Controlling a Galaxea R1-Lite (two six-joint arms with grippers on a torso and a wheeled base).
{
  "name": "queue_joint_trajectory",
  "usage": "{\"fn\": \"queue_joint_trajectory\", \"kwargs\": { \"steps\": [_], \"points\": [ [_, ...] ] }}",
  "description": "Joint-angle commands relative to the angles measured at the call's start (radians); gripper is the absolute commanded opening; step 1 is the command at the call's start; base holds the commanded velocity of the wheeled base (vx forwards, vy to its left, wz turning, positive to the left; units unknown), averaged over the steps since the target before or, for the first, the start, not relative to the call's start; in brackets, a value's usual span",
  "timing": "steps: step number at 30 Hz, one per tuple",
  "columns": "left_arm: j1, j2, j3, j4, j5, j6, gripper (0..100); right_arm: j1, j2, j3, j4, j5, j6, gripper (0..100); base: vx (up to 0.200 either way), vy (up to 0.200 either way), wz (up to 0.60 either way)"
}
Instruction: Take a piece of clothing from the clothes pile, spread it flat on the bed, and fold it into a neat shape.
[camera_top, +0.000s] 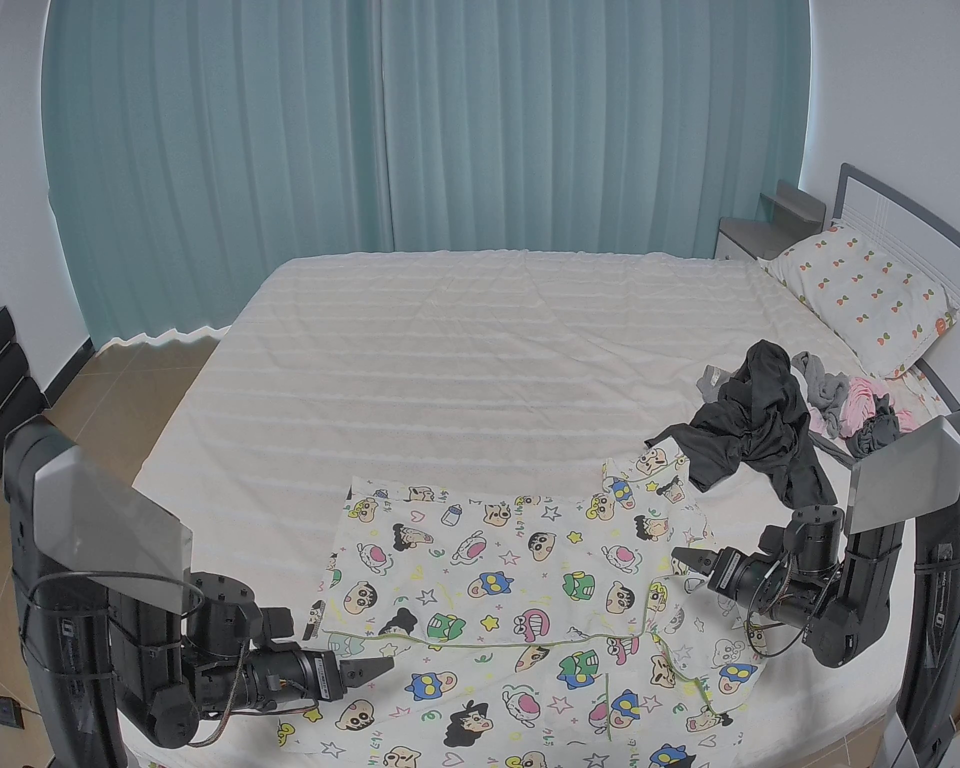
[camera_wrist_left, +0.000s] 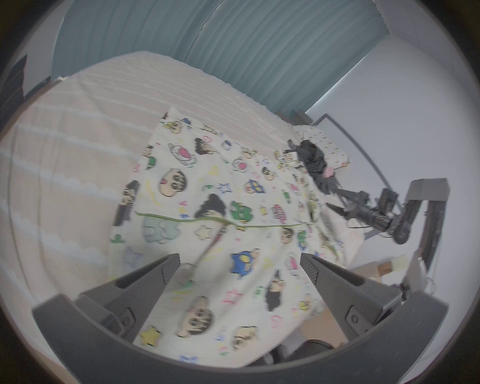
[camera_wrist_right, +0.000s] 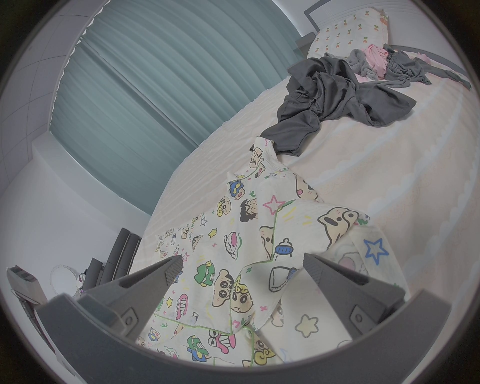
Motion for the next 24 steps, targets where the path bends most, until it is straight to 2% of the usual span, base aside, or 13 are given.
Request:
{"fn": "queue_joint_trajectory", "kwargs": {
  "steps": [1,6,11,15,16,19,22,24],
  "points": [
    [0.023,0.147,-0.045,0.0,0.072,0.069,100,-0.001,0.0,0.001,-0.012,0.001,0.0,100,0.0,0.0,0.0],
    [0.016,0.15,-0.053,0.009,0.072,0.103,100,-0.001,0.0,-0.001,-0.012,0.001,0.0,100,0.0,0.0,0.0],
    [-0.03,0.15,-0.048,0.01,0.07,0.103,100,-0.001,0.0,0.001,-0.012,0.001,0.0,100,0.0,0.0,0.0],
    [-0.073,0.144,-0.067,0.029,0.11,-0.024,100,-0.001,0.0,0.001,-0.012,0.001,0.0,100,0.0,0.0,0.0],
    [-0.095,0.138,-0.077,0.063,0.172,-0.066,100,-0.001,0.0,-0.001,-0.012,0.001,0.0,100,0.0,0.0,0.0],
    [-0.107,0.128,-0.088,0.092,0.215,-0.079,100,-0.001,0.002,0.001,-0.012,0.001,0.0,100,0.0,0.0,0.0],
    [-0.116,0.122,-0.108,0.132,0.305,-0.158,100,0.001,0.002,0.001,-0.012,0.001,0.0,100,0.0,0.0,0.0],
    [-0.112,0.122,-0.12,0.132,0.324,-0.201,100,0.001,0.002,0.001,-0.012,0.001,0.0,100,0.0,0.0,0.0]
  ]
}}
